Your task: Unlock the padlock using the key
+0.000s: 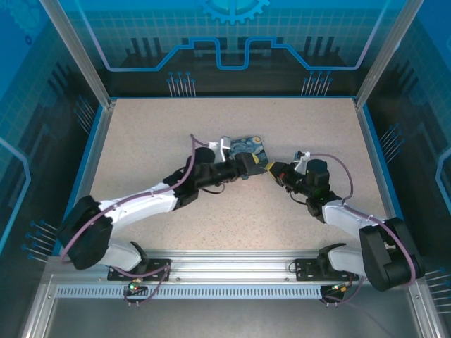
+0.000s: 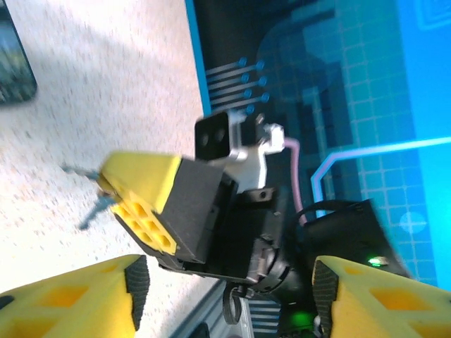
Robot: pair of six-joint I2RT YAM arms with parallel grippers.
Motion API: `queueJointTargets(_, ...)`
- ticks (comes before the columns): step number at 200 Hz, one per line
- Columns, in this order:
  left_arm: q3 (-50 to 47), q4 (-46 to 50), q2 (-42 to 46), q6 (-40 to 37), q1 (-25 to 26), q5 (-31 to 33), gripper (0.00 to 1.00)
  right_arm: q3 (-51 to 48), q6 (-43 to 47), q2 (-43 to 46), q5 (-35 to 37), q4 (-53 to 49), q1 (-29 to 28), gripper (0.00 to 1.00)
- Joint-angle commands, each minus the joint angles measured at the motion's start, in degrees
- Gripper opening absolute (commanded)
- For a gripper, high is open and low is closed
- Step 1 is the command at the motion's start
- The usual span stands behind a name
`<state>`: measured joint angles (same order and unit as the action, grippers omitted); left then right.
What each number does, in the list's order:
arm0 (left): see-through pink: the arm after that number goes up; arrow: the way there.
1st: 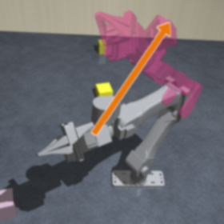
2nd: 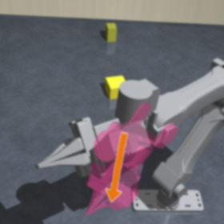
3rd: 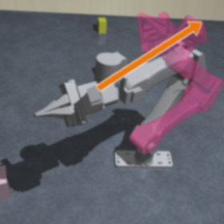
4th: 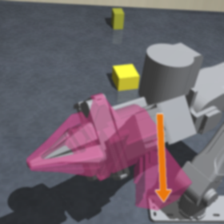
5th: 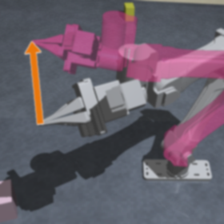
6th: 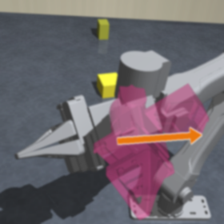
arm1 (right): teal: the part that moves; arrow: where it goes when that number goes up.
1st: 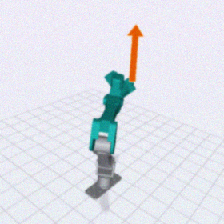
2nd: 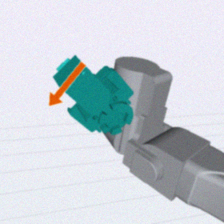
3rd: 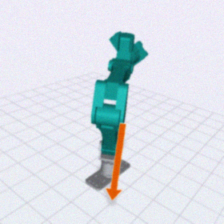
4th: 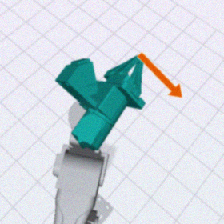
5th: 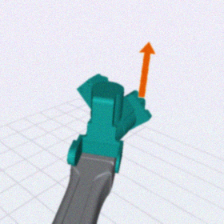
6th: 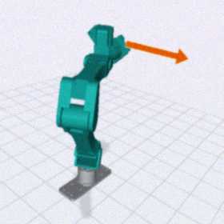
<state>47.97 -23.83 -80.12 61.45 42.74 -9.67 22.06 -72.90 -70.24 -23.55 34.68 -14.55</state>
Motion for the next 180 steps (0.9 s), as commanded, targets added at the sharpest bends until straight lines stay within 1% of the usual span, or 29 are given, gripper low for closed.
queueJointTargets(1, -3.41, 6.08, 2.27, -6.35, -2.15, 1.67, 0.69, 0.75, 4.02, -0.37, -3.44, -0.49, 1.85, 0.00)
queueJointTargets(31, -3.68, 10.39, 0.73, -13.07, -2.34, 2.24, 0.76, 3.84, 6.74, -3.60, -6.73, 0.21, 2.84, 0.00)
queueJointTargets(42, -3.43, 11.15, -1.08, -13.55, -2.26, 1.99, 0.79, 4.83, 7.31, -5.19, -7.79, 1.42, 3.07, 0.00)
queueJointTargets(58, -3.70, 10.50, -3.40, -13.02, -2.31, 1.44, 0.80, 6.09, 7.13, -8.00, -10.20, 5.26, 3.44, 0.00)
queueJointTargets(70, -3.83, 9.17, -4.56, -11.62, -2.32, 1.40, 0.79, 6.98, 6.65, -9.61, -12.12, 7.43, 3.47, 0.00)
queueJointTargets(84, -3.52, 5.93, -5.59, -9.47, -2.26, 0.97, 0.78, 7.64, 6.55, -10.42, -12.57, 7.02, 3.34, 0.00)
queueJointTargets(109, -2.70, 0.68, -7.19, -3.59, -2.31, 2.47, 0.74, 7.12, 5.22, -10.42, -11.70, 5.94, 2.87, 0.00)
queueJointTargets(130, -1.49, -3.57, -9.88, 2.01, -2.26, 2.23, 0.67, 5.97, 4.20, -9.74, -10.70, 5.92, 1.78, 0.00)
queueJointTargets(154, -0.92, -9.66, -13.18, 8.01, -2.19, 2.07, 0.61, 5.10, 4.21, -7.73, -9.11, 4.87, 0.32, 0.00)
queueJointTargets(165, -0.60, -12.46, -14.62, 10.03, -1.97, 1.86, 0.59, 5.01, 4.59, -6.81, -8.49, 3.82, -0.17, 0.00)
queueJointTargets(180, 0.13, -14.00, -15.61, 11.33, -1.49, 2.43, 0.58, 5.03, 4.87, -6.08, -7.98, 3.03, -0.67, 0.00)
